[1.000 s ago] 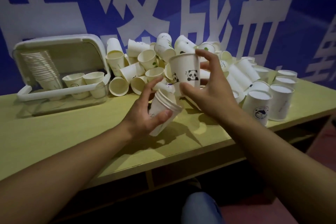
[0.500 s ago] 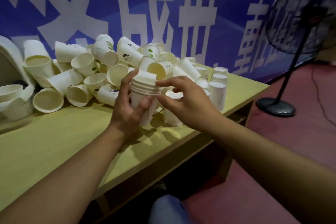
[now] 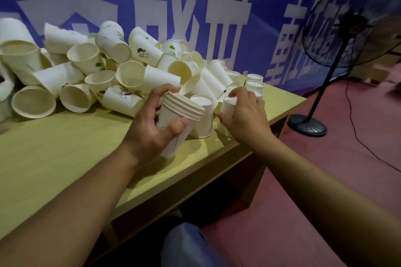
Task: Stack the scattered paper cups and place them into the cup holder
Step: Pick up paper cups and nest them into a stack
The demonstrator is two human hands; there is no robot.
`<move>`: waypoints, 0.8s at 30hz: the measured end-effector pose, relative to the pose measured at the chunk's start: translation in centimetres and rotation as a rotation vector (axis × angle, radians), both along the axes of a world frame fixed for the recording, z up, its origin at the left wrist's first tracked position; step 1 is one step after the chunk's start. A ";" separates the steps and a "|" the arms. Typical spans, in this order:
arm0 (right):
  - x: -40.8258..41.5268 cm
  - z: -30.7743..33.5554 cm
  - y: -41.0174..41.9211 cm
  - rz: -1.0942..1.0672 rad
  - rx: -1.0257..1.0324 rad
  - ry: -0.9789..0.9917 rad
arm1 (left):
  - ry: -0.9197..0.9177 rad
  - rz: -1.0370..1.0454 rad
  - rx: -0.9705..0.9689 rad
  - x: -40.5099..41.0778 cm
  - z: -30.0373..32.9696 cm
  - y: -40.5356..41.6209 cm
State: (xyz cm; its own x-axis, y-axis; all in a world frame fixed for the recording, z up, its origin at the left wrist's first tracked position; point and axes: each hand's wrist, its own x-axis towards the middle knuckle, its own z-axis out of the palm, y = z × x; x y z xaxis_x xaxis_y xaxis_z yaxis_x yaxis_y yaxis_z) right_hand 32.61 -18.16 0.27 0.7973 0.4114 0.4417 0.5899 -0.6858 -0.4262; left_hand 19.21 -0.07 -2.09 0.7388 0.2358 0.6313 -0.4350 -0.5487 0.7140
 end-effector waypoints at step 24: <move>-4.7 2.2 3.3 0.399 0.855 0.219 | 0.073 -0.106 -0.041 -0.5 0.4 -0.3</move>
